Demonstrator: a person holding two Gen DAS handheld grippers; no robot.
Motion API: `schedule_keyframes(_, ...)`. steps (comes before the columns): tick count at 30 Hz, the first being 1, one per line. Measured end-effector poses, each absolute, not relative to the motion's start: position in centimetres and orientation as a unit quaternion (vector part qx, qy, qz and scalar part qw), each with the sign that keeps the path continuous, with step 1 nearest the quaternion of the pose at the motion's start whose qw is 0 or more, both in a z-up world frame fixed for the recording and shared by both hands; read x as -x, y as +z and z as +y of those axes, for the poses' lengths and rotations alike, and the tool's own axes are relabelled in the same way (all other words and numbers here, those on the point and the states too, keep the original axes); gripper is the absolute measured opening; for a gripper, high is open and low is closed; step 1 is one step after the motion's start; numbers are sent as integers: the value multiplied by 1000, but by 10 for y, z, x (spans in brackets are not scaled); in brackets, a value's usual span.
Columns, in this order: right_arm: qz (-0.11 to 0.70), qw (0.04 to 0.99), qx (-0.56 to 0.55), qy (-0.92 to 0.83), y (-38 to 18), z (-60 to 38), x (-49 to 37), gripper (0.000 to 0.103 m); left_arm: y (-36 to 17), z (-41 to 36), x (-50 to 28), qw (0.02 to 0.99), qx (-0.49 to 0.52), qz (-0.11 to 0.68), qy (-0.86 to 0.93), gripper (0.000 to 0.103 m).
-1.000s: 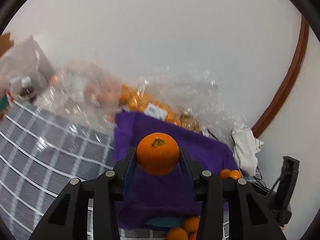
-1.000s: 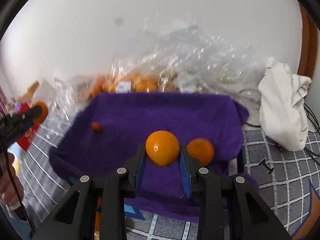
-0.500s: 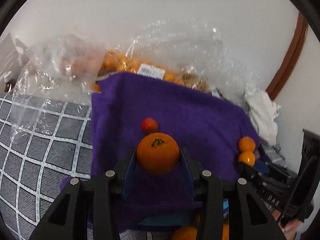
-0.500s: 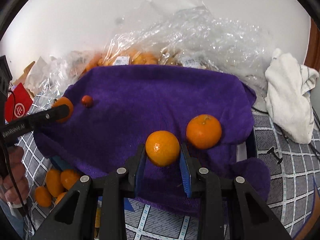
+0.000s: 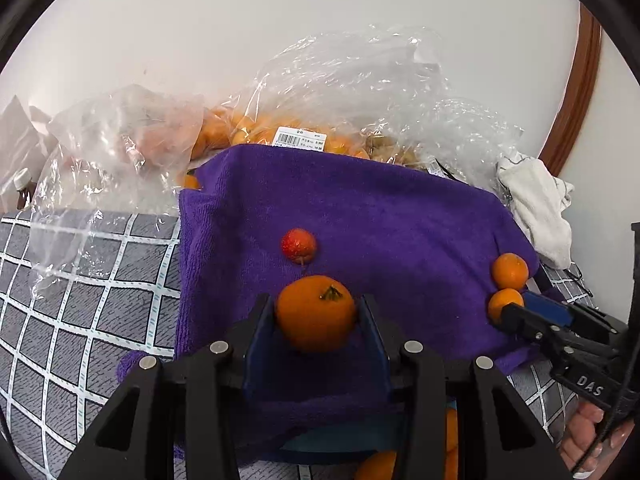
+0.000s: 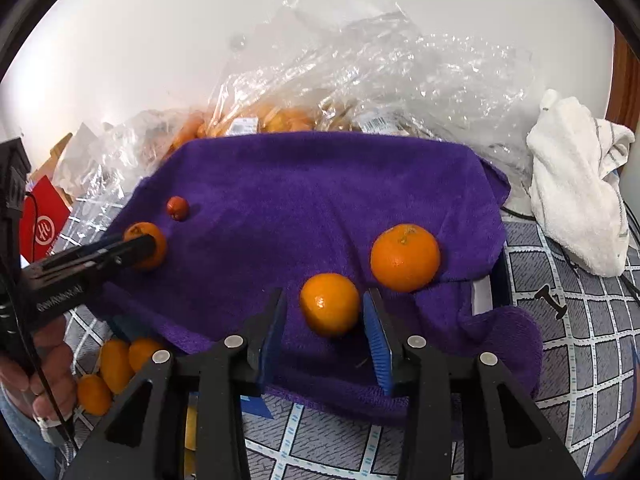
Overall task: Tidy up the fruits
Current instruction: 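Carry both tangerines onto the purple towel and open both tools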
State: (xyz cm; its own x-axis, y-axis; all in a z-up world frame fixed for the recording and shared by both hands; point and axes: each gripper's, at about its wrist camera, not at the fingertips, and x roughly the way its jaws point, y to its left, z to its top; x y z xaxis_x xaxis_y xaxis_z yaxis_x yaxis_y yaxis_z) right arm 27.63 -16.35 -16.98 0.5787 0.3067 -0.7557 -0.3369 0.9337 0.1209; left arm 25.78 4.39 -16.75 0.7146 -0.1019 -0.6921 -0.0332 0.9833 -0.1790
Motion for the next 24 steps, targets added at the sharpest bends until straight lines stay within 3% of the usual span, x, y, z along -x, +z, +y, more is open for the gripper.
schedule_keyframes(8, 395, 899, 32, 187, -159, -163, -265, 45, -164, 40, -250, 929, 92, 357, -39, 53)
schedule_keyframes(14, 367, 912, 21, 182, -135, -168, -255, 45, -155, 47, -243, 933, 120, 335, -50, 54)
schedule_keyframes(24, 384, 906, 8, 177, -127, -164, -198, 49, -139, 36, -225, 958, 59, 280, -25, 54)
